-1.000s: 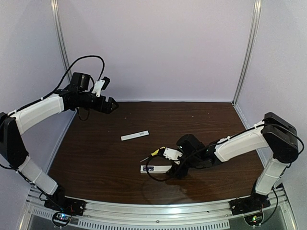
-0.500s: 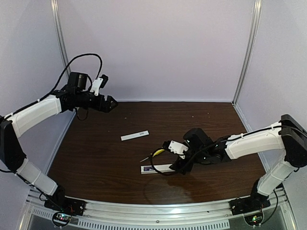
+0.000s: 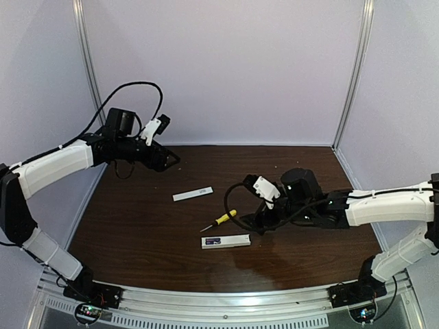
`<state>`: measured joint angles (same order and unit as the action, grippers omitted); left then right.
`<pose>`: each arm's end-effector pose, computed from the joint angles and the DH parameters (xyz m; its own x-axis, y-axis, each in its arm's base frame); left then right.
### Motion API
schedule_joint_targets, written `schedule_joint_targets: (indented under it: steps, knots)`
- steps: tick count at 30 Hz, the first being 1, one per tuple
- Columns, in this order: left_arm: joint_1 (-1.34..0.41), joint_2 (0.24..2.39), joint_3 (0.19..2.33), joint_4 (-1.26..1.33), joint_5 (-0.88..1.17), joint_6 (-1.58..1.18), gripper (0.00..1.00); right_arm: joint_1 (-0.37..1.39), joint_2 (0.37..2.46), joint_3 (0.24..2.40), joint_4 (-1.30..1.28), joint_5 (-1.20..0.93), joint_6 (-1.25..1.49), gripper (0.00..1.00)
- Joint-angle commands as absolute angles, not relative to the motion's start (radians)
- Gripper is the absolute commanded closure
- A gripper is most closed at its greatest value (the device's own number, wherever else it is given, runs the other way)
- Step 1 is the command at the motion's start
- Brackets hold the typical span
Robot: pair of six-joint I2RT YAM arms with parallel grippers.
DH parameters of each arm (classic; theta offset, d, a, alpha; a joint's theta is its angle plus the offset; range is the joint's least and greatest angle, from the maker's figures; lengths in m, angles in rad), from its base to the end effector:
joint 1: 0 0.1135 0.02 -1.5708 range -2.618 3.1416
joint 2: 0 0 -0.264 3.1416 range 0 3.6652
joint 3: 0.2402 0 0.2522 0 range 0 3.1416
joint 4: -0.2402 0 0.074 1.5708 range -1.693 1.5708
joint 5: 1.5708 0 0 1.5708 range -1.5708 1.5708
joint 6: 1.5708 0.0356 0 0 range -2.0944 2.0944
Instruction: Unload the batteries from the remote control
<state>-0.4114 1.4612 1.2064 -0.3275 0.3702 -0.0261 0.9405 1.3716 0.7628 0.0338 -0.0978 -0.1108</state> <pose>0.2999 -0.1449 0.3133 -0.5208 0.2007 -0.8297 0.6364 0.7391 -0.2207 0.1710 0.2402 0.2219 -0.2243 -0.4942 -0.8399 -0.8825 0.4686 -0.0400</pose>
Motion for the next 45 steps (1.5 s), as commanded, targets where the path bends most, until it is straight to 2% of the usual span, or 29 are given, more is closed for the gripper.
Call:
schedule_joint_targets:
  steps: [1, 6, 13, 21, 27, 34, 39, 45]
  knots:
    - [-0.489, 1.487, 1.239, -0.373, 0.455, 0.076, 0.13, 0.930, 1.303, 0.723, 0.112, -0.011, -0.043, 0.01]
    - [-0.584, 1.552, 1.272, -0.430, 0.425, 0.115, 0.16, 0.918, 1.252, 0.675, 0.165, 0.059, 0.031, 0.00]
    - [-0.686, 1.671, 1.337, -0.460, 0.381, 0.083, 0.20, 0.891, 1.284, 0.710, 0.076, 0.081, 0.118, 0.00]
    - [-0.760, 1.750, 1.336, -0.458, 0.468, 0.099, 0.22, 0.888, 1.249, 0.670, 0.043, -0.070, 0.089, 0.00]
    - [-0.784, 1.761, 1.251, -0.333, 0.446, 0.053, 0.24, 0.887, 1.228, 0.601, 0.141, -0.167, 0.067, 0.00]
    - [-0.835, 1.821, 1.261, -0.328, 0.271, 0.043, 0.27, 0.887, 1.285, 0.645, 0.107, -0.174, 0.079, 0.00]
    - [-0.842, 1.853, 1.242, -0.330, 0.166, 0.023, 0.33, 0.887, 1.280, 0.646, 0.108, -0.136, 0.101, 0.00]
    - [-0.842, 1.889, 1.222, -0.303, 0.147, 0.021, 0.40, 0.887, 1.270, 0.650, 0.116, -0.083, 0.136, 0.00]
